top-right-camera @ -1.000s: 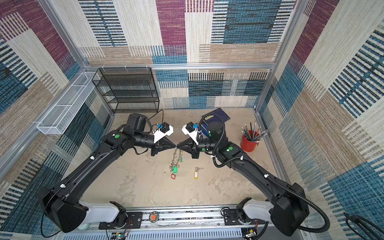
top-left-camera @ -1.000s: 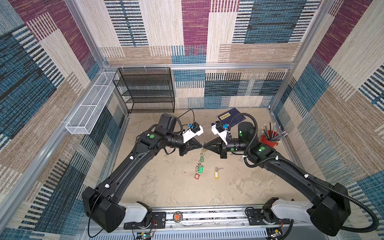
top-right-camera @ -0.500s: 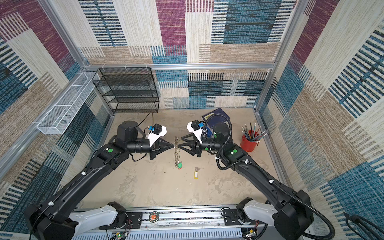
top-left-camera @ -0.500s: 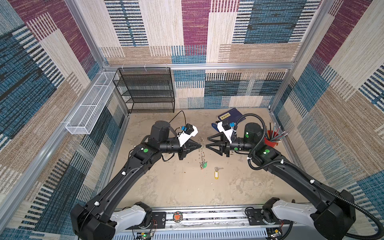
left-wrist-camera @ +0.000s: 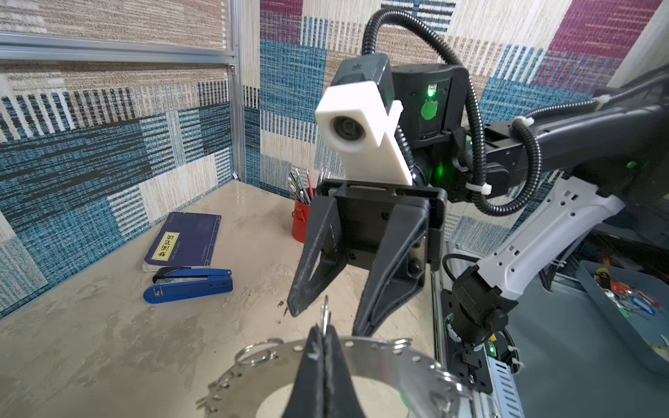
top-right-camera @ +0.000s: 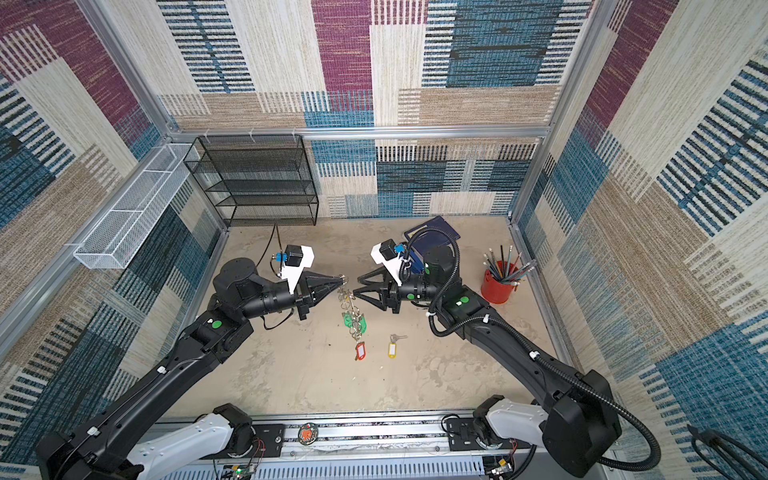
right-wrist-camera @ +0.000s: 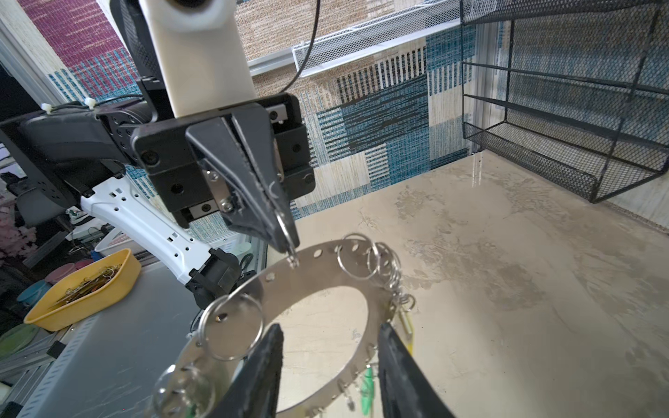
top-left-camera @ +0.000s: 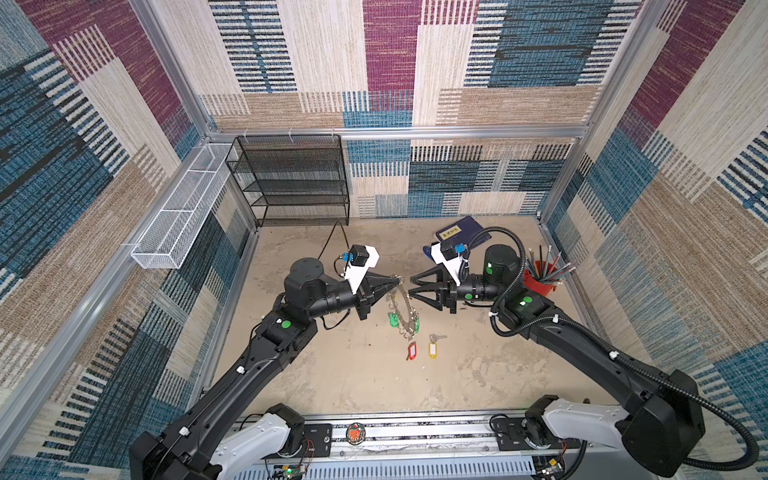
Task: Put the keys on the keyring
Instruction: 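Grasp the plate edge with the left gripper beside the right gripper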
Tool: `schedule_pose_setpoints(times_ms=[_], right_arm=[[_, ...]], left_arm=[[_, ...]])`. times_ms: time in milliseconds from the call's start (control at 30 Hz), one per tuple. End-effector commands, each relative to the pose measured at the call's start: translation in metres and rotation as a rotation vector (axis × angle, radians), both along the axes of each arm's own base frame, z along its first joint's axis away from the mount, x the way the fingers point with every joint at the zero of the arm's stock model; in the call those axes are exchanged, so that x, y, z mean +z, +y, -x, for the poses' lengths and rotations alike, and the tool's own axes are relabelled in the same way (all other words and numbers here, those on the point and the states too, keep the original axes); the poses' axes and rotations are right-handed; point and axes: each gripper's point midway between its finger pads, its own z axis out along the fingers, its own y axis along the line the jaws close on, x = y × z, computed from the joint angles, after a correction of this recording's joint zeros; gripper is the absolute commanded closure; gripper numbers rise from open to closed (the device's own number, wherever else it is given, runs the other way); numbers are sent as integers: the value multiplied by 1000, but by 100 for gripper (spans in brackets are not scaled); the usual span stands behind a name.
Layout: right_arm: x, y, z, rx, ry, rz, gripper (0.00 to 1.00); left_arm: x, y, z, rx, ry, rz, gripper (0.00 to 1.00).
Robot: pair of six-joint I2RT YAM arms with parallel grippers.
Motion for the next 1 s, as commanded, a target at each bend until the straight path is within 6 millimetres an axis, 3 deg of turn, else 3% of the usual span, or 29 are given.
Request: schedule_pose_setpoints(times_ms=[0, 467, 700, 967], right_arm=[[11, 3, 3, 32, -23, -39, 55], [7, 11, -16, 25, -18, -48, 57], [21, -9, -10, 34, -22, -107, 56], [28, -9, -2, 85, -27, -122, 56]], left_arm=[[20, -1, 0, 0, -15, 106, 100], [16, -6, -8, 11, 58, 294, 100], [8, -3, -6, 21, 86, 318, 100], [6, -5, -4, -8, 96, 338, 100]])
